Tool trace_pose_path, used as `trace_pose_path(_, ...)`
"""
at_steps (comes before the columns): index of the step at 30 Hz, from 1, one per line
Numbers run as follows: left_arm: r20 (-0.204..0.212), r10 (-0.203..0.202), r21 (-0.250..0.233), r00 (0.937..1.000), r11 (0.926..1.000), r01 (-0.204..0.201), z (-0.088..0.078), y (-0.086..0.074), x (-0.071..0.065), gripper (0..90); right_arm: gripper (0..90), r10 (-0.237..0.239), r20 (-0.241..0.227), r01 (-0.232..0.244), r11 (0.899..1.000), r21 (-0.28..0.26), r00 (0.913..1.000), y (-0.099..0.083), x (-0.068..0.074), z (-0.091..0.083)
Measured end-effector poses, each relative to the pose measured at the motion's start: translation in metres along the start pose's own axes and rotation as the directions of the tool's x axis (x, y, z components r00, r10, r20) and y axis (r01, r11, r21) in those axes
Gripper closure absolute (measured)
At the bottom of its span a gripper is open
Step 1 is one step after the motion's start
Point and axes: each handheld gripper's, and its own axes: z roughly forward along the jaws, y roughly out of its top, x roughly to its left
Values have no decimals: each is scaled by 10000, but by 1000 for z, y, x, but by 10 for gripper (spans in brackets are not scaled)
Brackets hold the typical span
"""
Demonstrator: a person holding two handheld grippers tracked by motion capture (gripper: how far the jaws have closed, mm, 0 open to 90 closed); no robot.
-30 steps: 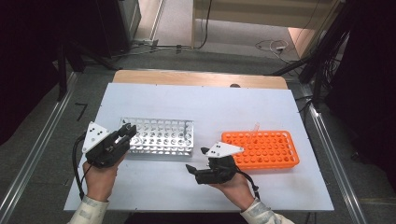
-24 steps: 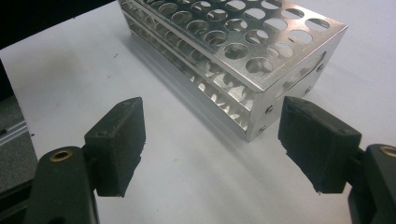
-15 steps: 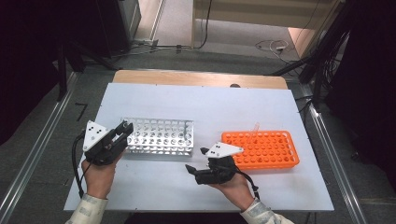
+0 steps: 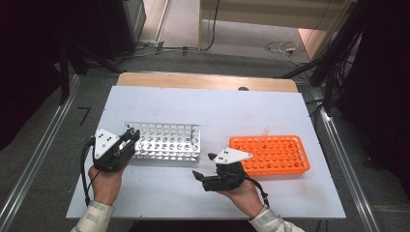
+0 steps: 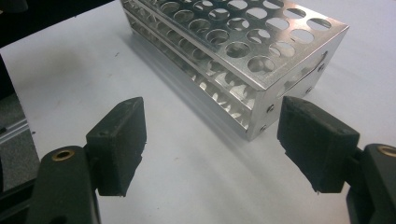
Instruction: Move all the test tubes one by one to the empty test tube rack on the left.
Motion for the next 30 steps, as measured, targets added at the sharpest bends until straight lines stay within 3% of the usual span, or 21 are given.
trace_pose_path(11, -32, 249, 379, 9997, 9990, -247, 6, -8, -3, 744, 225, -32, 43, 32, 10000, 12, 10000, 0, 1, -1)
trace_pose_path(18, -37, 187, 525, 9998, 9984, -185, 7, -10, -3, 742, 225, -17, 34, 17, 10000, 8, 10000, -1, 0, -1)
trace_pose_path(30, 66, -100, 326, 9999, 9994, 98, 3, -8, -1, 663, 225, 34, 46, -33, 10000, -41, 10000, -1, 0, -3)
